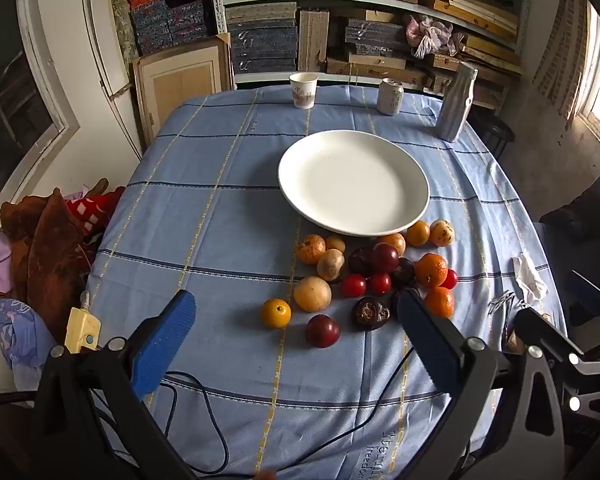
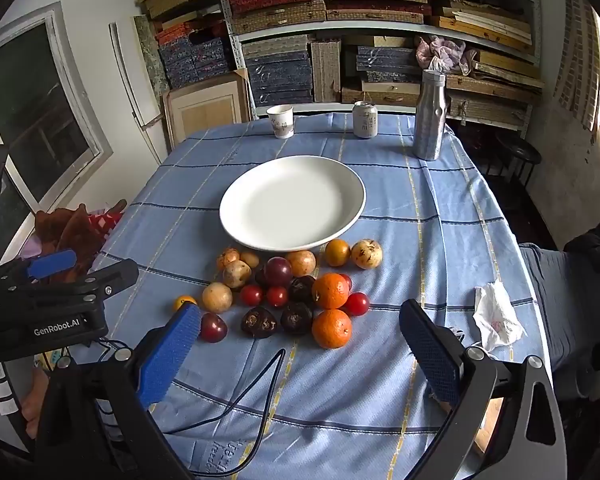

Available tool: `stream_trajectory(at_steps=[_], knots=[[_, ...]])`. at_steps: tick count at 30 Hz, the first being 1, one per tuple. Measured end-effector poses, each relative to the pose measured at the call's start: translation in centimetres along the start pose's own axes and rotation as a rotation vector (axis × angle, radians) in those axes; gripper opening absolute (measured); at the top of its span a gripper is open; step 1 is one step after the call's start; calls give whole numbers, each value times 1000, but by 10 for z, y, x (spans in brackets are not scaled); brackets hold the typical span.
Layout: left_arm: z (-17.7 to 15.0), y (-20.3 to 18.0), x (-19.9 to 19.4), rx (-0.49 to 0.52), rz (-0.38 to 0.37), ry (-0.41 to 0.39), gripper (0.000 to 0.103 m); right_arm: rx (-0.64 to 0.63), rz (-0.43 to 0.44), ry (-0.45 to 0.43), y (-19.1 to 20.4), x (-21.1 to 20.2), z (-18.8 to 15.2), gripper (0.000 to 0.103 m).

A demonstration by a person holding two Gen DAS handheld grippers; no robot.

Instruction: Organize fruits

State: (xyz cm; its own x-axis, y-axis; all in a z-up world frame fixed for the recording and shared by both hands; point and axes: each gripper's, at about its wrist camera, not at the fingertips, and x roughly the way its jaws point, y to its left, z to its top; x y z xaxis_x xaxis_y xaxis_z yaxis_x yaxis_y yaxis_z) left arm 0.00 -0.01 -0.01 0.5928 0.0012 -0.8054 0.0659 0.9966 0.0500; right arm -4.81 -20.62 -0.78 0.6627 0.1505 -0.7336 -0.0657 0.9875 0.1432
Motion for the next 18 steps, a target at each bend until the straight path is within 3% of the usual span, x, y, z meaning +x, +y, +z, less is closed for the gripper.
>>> stream_trajectory(at_steps=[18], knots=[[0, 0, 0, -5, -8, 8, 99, 0, -1, 2, 1, 2, 2, 100]])
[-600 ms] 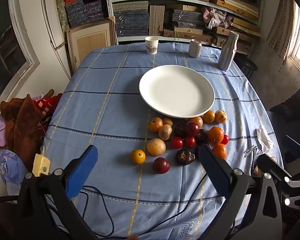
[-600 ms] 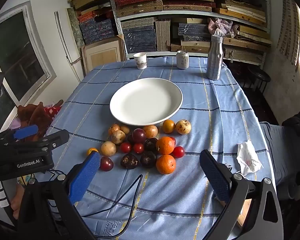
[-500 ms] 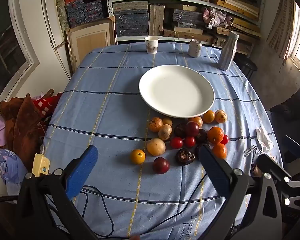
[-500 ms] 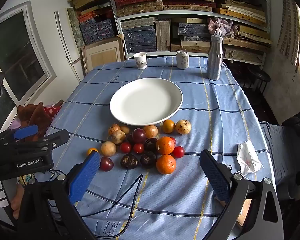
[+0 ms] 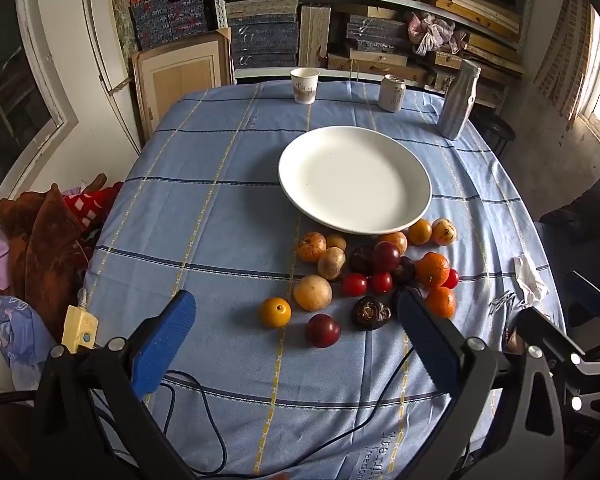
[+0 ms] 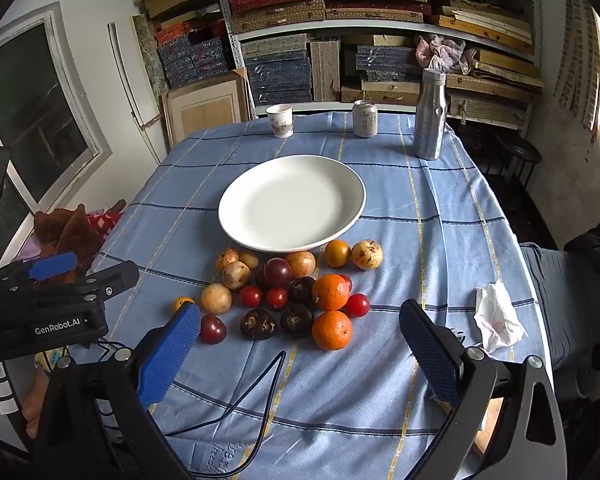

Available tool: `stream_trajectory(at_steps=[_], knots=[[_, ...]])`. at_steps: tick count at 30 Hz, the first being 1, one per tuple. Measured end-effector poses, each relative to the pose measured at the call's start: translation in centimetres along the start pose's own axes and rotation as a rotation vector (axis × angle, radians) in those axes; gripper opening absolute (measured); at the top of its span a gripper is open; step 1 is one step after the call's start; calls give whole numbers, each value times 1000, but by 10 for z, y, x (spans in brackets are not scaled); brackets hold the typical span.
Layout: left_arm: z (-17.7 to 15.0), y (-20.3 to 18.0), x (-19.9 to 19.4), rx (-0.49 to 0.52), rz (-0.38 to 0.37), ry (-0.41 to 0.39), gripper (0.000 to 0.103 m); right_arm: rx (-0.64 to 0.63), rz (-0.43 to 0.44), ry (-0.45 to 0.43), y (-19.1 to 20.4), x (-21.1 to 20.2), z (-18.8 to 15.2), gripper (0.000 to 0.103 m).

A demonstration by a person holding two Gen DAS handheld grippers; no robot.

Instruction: Organize fruits

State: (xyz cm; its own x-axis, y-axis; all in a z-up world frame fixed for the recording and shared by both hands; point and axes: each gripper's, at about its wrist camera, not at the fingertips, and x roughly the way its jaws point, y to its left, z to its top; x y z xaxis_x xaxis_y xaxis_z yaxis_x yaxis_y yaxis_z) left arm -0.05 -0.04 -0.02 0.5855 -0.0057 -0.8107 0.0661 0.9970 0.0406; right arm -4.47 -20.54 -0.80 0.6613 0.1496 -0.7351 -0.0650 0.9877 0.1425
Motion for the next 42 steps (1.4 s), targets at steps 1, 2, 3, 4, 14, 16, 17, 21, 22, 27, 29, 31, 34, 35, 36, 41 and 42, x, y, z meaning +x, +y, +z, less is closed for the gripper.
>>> stream_trajectory(at_steps=[1, 2, 3, 4, 14, 16, 17, 21, 22, 27, 29, 31, 34, 35, 36, 41, 42], knots=[[0, 0, 0, 0, -1, 0, 99, 0, 0, 0, 0, 0, 0, 100], [0, 0, 0, 0, -1, 0, 99, 0, 0, 0, 0, 1, 0, 100], [0, 0, 0, -1, -1, 2, 99, 0, 0, 0, -1, 1, 1, 100], [0, 0, 0, -1, -1, 2, 99, 0, 0, 0, -1, 2, 1, 100], [-3, 0, 15, -4, 0, 13, 99, 2, 1, 7, 1, 5, 4, 100], [3, 1, 19, -6, -1, 22, 99, 2, 1, 8, 0, 7, 5, 100], [3, 0, 19, -6, -1, 23, 99, 3, 1, 9, 0, 7, 5, 100], [3, 1, 20, -7, -2, 26, 99, 3, 1, 11, -2, 11, 6, 100], [3, 0, 21, -6, -2, 27, 99, 4, 2, 11, -1, 11, 6, 100], [7, 2, 26, -8, -2, 39, 99, 4, 2, 13, -1, 15, 8, 100], [9, 3, 27, -8, -2, 42, 99, 4, 2, 15, -2, 18, 8, 100], [10, 4, 29, -9, -3, 46, 99, 5, 1, 15, -2, 18, 9, 100], [11, 6, 30, -11, -4, 49, 99, 5, 1, 17, -2, 19, 9, 100], [11, 6, 31, -11, -5, 49, 99, 6, 1, 16, -2, 18, 9, 100], [11, 7, 31, -11, -5, 50, 99, 6, 1, 16, -2, 19, 9, 100], [11, 7, 32, -12, -6, 50, 99, 6, 0, 18, -1, 22, 10, 100], [11, 7, 32, -11, -6, 50, 99, 6, 0, 18, -1, 21, 10, 100]])
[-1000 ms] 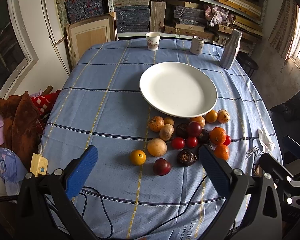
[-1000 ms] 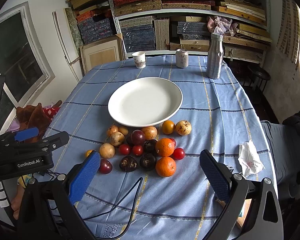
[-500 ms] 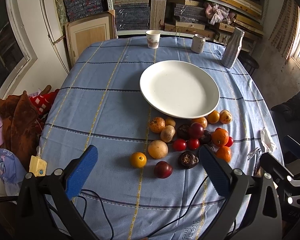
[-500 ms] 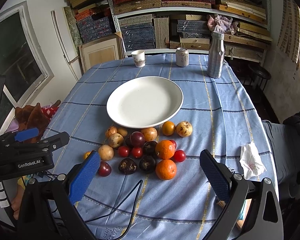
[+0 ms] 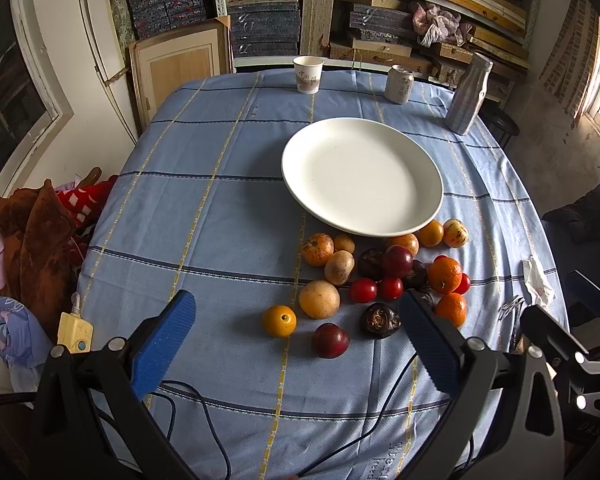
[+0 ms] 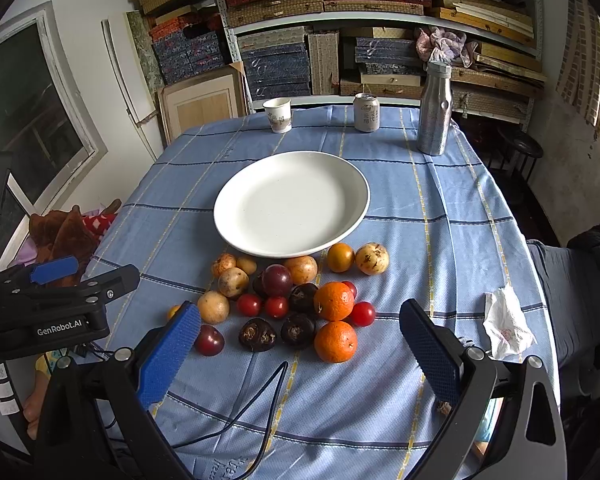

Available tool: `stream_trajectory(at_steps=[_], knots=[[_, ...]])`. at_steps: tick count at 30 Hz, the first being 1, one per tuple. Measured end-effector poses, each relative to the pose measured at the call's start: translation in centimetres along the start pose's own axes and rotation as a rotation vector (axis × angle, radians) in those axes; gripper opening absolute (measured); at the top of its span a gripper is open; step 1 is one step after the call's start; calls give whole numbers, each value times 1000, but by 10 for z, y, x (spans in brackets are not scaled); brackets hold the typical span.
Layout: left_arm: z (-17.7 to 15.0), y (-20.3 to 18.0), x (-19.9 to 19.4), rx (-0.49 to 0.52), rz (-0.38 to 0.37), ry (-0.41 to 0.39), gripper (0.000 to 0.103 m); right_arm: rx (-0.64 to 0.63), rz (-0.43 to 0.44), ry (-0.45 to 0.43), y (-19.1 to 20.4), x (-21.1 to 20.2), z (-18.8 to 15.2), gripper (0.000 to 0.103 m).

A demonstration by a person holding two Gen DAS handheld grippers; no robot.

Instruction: Organize fruits

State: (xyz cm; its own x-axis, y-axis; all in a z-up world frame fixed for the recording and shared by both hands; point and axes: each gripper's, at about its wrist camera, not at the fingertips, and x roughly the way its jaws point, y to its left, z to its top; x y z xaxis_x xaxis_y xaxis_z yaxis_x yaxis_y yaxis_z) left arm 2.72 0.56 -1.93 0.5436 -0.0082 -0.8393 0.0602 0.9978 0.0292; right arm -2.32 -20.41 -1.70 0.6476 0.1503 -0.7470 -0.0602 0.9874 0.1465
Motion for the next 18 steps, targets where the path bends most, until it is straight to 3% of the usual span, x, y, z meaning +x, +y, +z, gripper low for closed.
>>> stream_trajectory(at_steps=[18], knots=[[-1, -1, 4, -6, 1, 14, 99, -2, -1, 5, 3, 8, 2, 100]])
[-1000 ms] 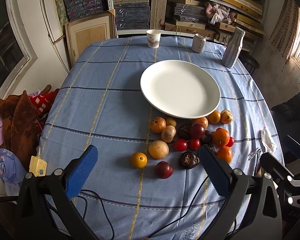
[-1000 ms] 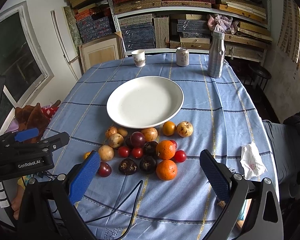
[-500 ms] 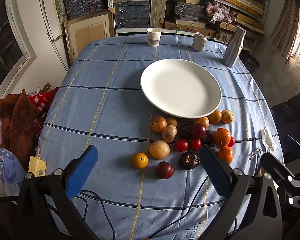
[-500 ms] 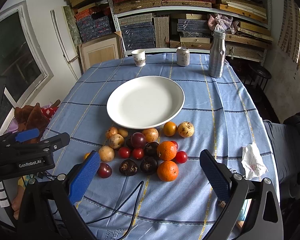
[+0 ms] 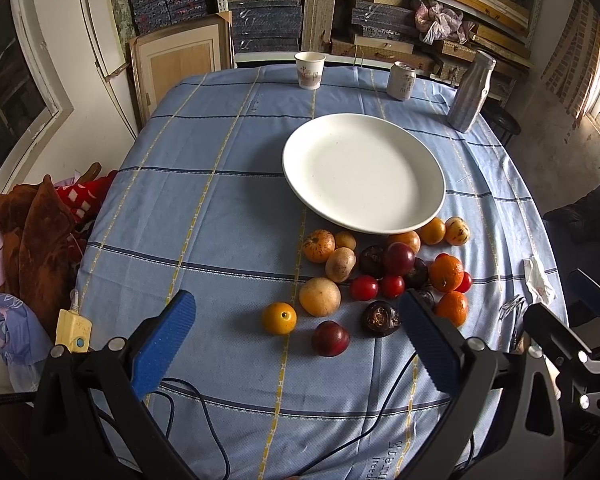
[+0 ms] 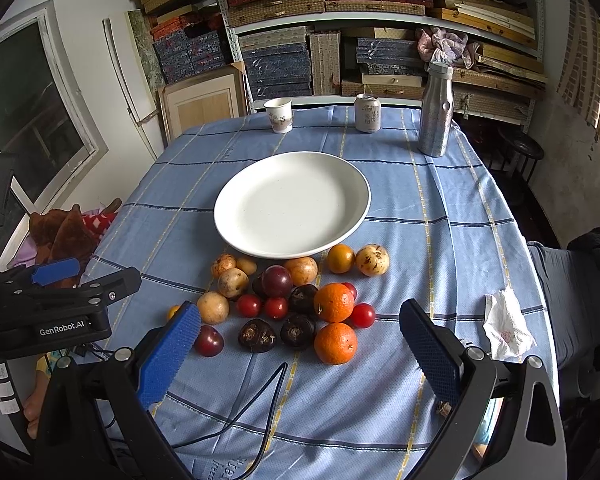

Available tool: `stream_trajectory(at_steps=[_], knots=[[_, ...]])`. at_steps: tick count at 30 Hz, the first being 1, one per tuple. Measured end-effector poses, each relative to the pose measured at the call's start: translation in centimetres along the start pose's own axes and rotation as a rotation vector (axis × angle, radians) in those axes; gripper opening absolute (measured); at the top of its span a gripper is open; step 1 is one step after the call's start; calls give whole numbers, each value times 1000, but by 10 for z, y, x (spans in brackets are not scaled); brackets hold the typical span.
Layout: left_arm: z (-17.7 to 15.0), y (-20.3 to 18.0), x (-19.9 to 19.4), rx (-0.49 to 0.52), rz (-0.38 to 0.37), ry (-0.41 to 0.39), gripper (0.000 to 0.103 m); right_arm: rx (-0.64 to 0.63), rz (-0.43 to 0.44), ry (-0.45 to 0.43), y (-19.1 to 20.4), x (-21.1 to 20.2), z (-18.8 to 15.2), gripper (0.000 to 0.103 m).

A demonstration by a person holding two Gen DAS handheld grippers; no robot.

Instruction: Organize fruits

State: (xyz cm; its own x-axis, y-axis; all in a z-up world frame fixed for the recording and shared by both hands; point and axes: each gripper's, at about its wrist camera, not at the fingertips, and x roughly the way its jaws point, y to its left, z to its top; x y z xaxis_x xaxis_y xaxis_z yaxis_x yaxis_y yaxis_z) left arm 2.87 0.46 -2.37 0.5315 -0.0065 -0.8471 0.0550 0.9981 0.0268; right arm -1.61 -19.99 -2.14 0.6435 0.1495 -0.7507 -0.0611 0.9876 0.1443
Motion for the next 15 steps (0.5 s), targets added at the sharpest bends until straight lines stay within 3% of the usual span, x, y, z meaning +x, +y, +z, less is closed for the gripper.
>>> stream_trajectory(at_steps=[15], knots=[[3, 4, 8, -2, -8, 22, 99, 0, -3, 8, 2, 5, 1, 100]])
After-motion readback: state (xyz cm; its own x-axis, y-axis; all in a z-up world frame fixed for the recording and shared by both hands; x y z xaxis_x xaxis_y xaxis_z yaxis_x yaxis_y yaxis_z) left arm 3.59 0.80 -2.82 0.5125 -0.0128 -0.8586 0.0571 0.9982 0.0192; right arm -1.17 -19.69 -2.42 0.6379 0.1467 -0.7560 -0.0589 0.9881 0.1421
